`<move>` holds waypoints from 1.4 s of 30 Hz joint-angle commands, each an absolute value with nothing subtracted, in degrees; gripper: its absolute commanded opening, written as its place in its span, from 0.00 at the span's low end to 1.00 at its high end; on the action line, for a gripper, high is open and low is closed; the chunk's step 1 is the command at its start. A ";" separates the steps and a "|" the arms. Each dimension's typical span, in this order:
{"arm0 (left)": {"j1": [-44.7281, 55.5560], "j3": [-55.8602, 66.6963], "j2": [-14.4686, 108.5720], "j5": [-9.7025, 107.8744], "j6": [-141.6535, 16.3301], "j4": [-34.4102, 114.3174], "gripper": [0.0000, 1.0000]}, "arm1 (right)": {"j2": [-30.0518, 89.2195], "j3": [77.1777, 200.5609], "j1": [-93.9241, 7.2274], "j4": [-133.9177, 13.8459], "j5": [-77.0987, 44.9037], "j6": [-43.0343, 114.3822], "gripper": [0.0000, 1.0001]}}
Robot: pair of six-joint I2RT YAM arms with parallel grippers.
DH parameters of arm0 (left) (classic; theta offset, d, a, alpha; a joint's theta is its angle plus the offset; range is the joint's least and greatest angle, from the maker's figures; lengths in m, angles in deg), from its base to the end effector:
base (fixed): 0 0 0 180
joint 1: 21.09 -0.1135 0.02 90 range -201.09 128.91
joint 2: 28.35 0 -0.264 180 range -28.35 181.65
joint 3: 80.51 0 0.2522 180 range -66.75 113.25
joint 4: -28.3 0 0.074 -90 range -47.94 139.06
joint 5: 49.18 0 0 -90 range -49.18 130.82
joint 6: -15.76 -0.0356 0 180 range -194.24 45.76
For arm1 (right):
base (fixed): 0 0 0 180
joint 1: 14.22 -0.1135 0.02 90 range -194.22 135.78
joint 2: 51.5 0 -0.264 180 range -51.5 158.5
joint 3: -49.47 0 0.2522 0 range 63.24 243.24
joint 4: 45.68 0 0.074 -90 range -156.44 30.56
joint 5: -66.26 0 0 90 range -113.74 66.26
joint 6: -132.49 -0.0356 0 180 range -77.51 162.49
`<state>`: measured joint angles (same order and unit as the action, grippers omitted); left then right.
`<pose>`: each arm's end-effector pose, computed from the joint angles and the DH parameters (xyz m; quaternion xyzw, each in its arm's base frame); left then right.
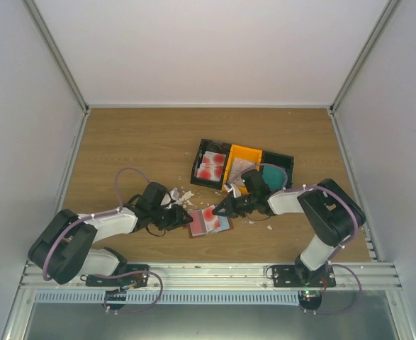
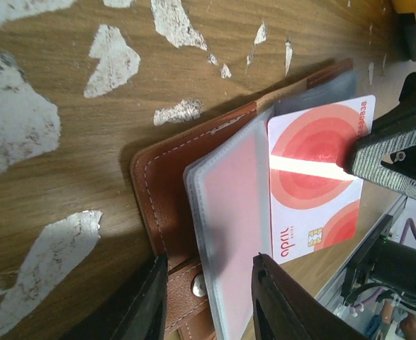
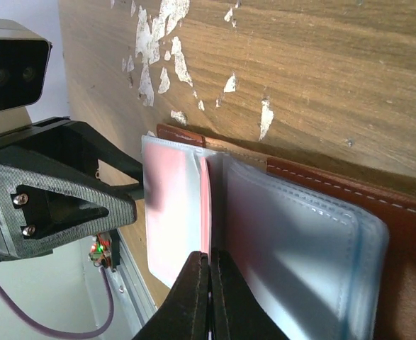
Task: Put the credit cards into the card holder
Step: Insert the credit card into the card holder.
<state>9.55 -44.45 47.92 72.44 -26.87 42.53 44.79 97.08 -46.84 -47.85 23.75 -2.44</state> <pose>0.1717 -0.1234 0.1223 -0.0510 0.9186 -0.3865 0.0650 0.2195 0.1716 0.1105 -0.0417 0.8719 0.4878 0.0015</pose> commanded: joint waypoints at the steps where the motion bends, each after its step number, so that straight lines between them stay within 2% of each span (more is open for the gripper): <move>1: 11.17 -47.02 48.75 69.87 -25.82 42.46 0.35 | 45.57 98.61 -47.62 -47.23 22.43 -0.87 0.00; 9: 13.45 -49.06 49.04 67.30 -24.77 39.63 0.28 | 45.68 99.13 -48.33 -49.07 22.25 -1.19 0.01; 19: 14.46 -48.84 48.32 66.53 -22.94 39.68 0.25 | 46.71 99.71 -48.39 -50.84 25.46 0.71 0.01; 29: 15.99 -48.15 49.77 66.19 -20.40 39.55 0.10 | 49.04 97.19 -49.25 -46.49 27.87 -3.02 0.04; 42: 16.62 -46.12 51.66 67.11 -21.20 39.37 0.06 | 50.44 99.46 -52.62 -47.99 26.46 -3.72 0.04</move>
<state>15.30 -46.28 49.86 67.85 -20.77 36.89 49.60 98.52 -50.47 -46.64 27.42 -3.05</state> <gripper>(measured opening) 0.059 0.041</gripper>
